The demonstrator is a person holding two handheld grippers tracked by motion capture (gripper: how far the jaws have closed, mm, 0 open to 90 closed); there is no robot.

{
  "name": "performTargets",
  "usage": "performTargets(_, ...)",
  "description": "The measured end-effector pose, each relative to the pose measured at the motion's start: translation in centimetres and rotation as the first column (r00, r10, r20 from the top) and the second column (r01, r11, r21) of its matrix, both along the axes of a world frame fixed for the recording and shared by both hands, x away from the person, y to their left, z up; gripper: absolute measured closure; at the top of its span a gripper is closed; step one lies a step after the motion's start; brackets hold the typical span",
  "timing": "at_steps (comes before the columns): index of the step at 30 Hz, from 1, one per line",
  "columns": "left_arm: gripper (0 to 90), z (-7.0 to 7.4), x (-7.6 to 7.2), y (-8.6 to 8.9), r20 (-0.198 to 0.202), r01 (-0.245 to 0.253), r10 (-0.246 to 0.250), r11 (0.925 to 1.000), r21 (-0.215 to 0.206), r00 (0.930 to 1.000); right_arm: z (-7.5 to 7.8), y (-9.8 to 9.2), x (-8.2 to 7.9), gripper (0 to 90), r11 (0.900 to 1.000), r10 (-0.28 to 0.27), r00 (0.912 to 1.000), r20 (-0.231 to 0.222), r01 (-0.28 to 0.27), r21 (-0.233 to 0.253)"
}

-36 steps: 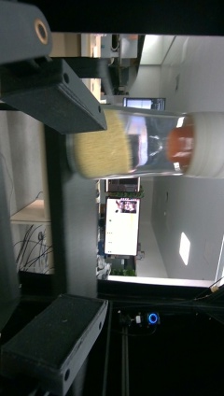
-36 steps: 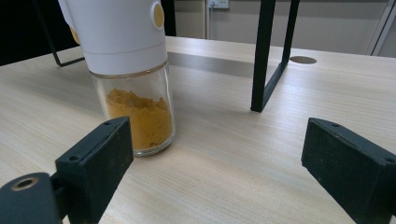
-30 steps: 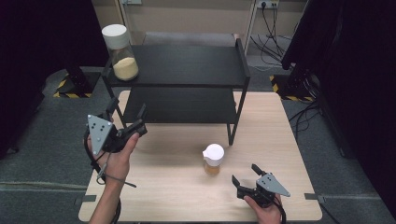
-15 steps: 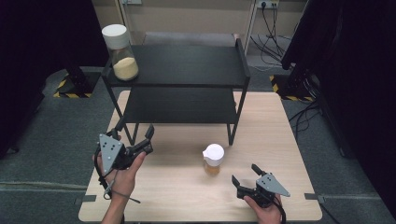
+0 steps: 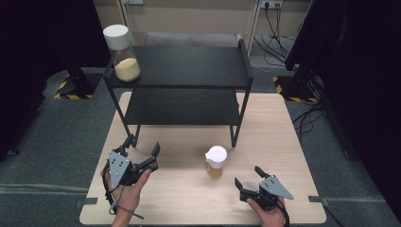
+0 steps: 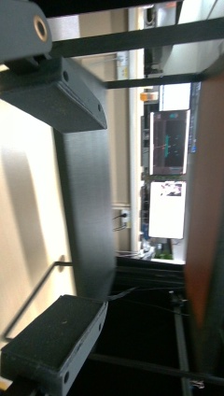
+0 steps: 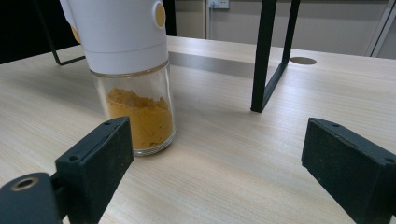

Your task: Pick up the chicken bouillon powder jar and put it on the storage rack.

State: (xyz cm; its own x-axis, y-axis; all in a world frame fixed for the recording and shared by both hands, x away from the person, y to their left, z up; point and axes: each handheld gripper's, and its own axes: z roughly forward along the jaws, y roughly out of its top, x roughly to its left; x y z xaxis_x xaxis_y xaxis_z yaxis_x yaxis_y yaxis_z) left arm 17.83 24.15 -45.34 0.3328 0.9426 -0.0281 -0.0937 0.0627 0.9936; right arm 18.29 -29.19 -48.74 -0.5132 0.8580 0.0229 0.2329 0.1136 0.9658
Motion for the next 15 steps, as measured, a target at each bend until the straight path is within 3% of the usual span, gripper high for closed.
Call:
performTargets(6,11.2,-2.1,-0.7,0.1,-0.051,0.012,-0.01,0.9996,0.026,0.9986,0.0,0.1,0.0,9.3,1.0,0.0,1.0,0.0,0.0,-0.005)
performTargets(13,11.2,-4.5,-1.1,0.2,-0.108,0.007,-0.007,1.0,0.0,0.9941,0.0,0.0,0.0,9.3,1.0,0.0,1.0,0.001,0.0,-0.003)
performTargets(15,11.1,-5.0,-1.0,0.3,-0.13,0.008,-0.006,0.9999,0.01,0.9915,0.0,0.0,0.0,9.3,1.0,0.0,1.0,0.001,0.0,-0.004)
